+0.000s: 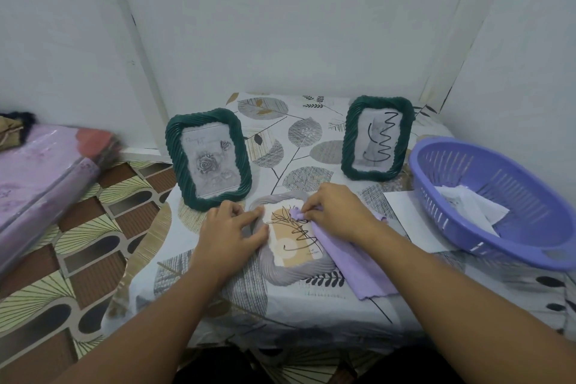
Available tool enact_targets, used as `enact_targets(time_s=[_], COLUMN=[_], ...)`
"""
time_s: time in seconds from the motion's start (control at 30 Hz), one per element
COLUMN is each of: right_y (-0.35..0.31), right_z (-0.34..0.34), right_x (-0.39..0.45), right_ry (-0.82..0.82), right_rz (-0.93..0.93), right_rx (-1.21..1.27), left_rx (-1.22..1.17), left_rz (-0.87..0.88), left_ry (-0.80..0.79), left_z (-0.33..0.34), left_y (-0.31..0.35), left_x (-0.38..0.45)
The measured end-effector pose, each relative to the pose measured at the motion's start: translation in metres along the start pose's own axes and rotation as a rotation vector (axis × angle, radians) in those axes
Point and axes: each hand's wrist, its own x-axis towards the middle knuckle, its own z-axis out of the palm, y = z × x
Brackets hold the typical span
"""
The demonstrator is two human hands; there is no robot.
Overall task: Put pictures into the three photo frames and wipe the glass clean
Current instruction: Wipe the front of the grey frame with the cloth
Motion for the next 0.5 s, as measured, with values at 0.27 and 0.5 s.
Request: enact_targets(time_s=[0.27,0.5], right_y=[-0.003,-0.004], right_z=[0.001,-0.003], right_x=[-0.006,-0.011], right_ry=[0.017,-0.046], right_rz=[0.026,0.033], right_rx=[-0.020,-0.075], left_rx=[0.001,-0.010], left_rz=[0.012,0.000], left_ry=[-0.009,-0.007], left_z=[-0.002,-0.003], left_y=[0.001,0.001], left_x=[0.000,-0.001])
